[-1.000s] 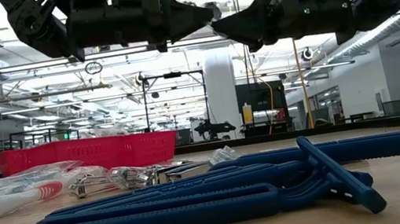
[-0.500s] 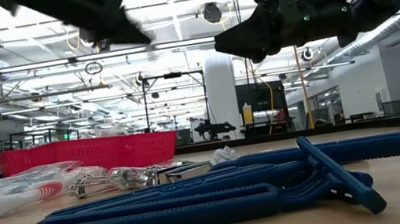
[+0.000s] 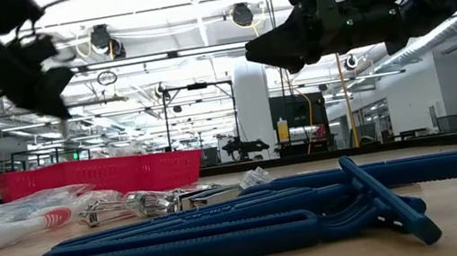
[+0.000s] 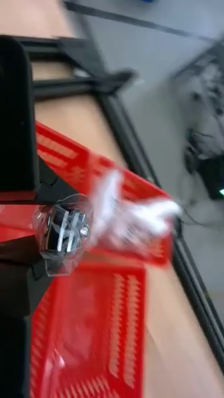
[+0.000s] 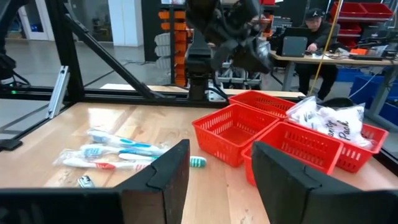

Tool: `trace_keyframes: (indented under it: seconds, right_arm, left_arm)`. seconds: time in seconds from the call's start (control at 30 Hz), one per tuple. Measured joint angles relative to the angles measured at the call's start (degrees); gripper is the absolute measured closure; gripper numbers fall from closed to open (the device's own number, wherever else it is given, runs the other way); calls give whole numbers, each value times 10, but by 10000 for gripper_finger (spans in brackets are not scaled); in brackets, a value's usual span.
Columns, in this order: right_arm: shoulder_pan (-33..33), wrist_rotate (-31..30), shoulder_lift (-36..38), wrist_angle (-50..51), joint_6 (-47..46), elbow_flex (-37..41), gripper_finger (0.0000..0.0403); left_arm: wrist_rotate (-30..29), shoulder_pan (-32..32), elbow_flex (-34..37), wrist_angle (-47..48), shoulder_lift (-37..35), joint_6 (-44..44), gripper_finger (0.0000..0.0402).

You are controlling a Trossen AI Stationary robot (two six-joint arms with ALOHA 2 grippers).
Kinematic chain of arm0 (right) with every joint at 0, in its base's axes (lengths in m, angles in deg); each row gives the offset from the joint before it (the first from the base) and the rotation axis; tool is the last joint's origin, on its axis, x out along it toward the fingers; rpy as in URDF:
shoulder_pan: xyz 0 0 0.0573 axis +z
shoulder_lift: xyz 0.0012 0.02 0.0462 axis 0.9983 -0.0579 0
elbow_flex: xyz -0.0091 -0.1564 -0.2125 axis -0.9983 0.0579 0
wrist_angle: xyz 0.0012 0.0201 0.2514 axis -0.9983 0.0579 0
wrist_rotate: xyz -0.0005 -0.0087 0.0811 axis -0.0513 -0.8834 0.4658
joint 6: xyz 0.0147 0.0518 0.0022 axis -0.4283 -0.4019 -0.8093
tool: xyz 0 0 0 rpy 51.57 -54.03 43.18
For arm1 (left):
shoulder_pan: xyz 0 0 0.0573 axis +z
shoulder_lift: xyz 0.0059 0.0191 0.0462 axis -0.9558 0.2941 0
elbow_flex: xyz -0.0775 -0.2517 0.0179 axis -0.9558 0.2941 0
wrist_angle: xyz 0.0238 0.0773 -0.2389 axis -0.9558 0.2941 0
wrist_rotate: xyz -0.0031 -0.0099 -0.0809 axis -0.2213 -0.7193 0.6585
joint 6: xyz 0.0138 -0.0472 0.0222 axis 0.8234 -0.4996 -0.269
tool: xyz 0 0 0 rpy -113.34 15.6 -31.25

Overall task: Pick & Place Travel size toiletries
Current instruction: Put the nail cutter into the horizontal left red bin

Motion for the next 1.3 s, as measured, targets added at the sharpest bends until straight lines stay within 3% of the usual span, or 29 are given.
trace_keyframes:
  seconds: [0.13,0.53,0.73,0.97,1.03,1.23,1.3]
  right_arm:
    - [-4,0,0,0,-1,0,244]
    - [-5,0,0,0,-13,0,243]
    - [-5,0,0,0,-12,0,241]
    - [1,3,0,7,-14,0,245]
    - [17,4,0,43,-13,-10,244]
    - [86,14,-3,315,-10,-113,237]
    - [110,4,-25,354,-12,-140,237]
  left_arm:
    - [41,27,35,25,-22,-55,359]
    - [83,90,68,17,-22,-90,282]
    - [109,102,68,17,-22,-71,220]
    - [106,107,49,-32,-22,26,160]
    - [105,107,38,-64,-22,45,151]
    - [116,107,31,-191,-22,85,138]
    - [124,107,31,-216,-22,90,139]
